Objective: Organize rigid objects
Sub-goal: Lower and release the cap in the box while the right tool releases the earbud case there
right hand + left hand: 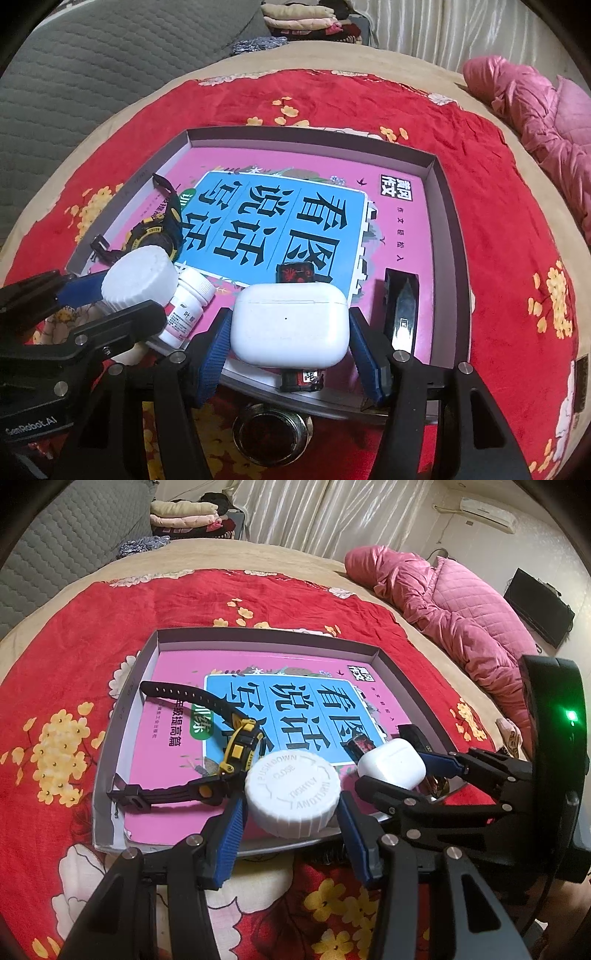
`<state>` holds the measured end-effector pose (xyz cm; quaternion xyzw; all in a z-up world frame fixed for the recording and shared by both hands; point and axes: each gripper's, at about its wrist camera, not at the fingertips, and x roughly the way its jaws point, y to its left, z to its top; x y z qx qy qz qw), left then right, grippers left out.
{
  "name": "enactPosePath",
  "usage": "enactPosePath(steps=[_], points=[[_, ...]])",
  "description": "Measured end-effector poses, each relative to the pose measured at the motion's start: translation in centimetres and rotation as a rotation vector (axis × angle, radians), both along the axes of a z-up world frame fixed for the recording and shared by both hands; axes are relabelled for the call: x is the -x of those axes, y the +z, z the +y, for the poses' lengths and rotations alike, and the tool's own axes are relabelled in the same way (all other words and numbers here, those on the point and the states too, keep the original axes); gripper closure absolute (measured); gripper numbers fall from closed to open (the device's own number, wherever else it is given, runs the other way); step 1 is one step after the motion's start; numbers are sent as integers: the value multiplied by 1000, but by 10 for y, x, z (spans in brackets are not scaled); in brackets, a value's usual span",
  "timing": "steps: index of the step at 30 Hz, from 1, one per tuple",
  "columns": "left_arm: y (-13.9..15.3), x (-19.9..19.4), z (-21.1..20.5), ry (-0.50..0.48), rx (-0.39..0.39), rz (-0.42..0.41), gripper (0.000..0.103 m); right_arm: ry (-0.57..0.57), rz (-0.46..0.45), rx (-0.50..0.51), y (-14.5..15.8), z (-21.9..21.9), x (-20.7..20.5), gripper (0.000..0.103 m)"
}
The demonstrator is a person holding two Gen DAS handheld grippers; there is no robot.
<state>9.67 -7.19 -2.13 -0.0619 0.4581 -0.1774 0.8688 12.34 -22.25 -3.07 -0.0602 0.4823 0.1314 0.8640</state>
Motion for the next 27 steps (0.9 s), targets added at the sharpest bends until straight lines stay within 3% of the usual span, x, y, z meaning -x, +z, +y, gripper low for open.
enactPosePath(steps=[8,17,27], points=[[-2,-1,-1,4,0,4,53,-8,-51,-4,9,-6,11,34],[-5,-4,-5,18,-15,5,53,-118,-136,-87,38,-33,43,33],[-4,-4,-6,29,1,16,53,-149,-129,-136,40,-37,53,33]])
